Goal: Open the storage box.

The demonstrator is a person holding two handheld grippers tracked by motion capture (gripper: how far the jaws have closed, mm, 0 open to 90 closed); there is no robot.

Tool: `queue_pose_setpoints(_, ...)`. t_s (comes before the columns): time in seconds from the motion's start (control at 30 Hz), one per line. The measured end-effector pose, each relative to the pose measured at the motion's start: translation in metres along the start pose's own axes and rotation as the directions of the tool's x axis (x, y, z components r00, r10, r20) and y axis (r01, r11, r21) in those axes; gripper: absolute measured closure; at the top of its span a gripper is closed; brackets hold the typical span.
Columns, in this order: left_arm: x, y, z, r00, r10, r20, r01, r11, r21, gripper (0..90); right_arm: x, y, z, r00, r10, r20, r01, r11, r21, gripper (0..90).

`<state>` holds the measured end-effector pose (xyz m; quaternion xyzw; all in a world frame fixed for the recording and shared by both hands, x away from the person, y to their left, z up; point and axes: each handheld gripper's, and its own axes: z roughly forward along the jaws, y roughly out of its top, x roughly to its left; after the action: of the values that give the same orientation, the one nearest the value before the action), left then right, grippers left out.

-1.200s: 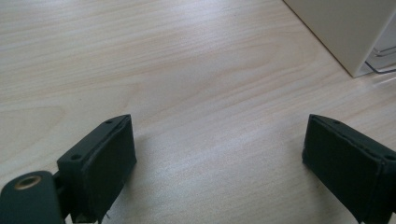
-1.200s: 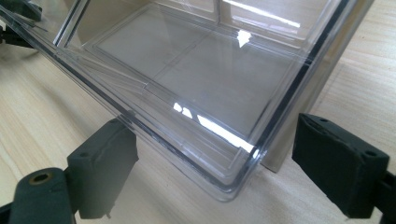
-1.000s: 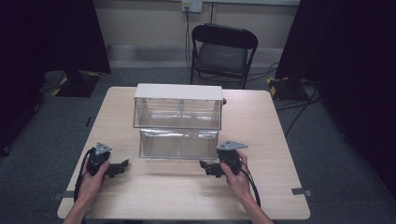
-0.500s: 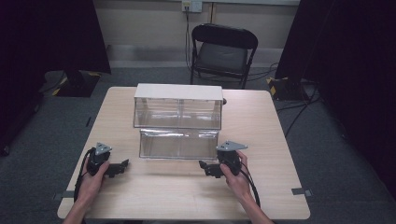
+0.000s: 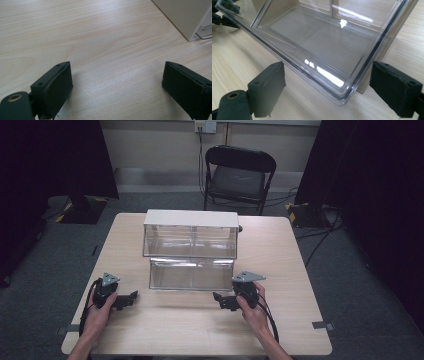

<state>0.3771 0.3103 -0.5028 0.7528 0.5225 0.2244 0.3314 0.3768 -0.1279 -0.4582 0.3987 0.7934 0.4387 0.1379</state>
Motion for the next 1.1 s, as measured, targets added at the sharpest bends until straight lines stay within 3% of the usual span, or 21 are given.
queue_pose_setpoints(1.1, 0.0001, 0.0000, 0.0000, 1.0000, 0.001, 0.001, -0.001, 1.0000, 0.000, 9.0, 0.0037, 0.0025, -0.0064, 1.0000, 0.003, 0.003, -0.003, 1.000, -0.014, 12.7)
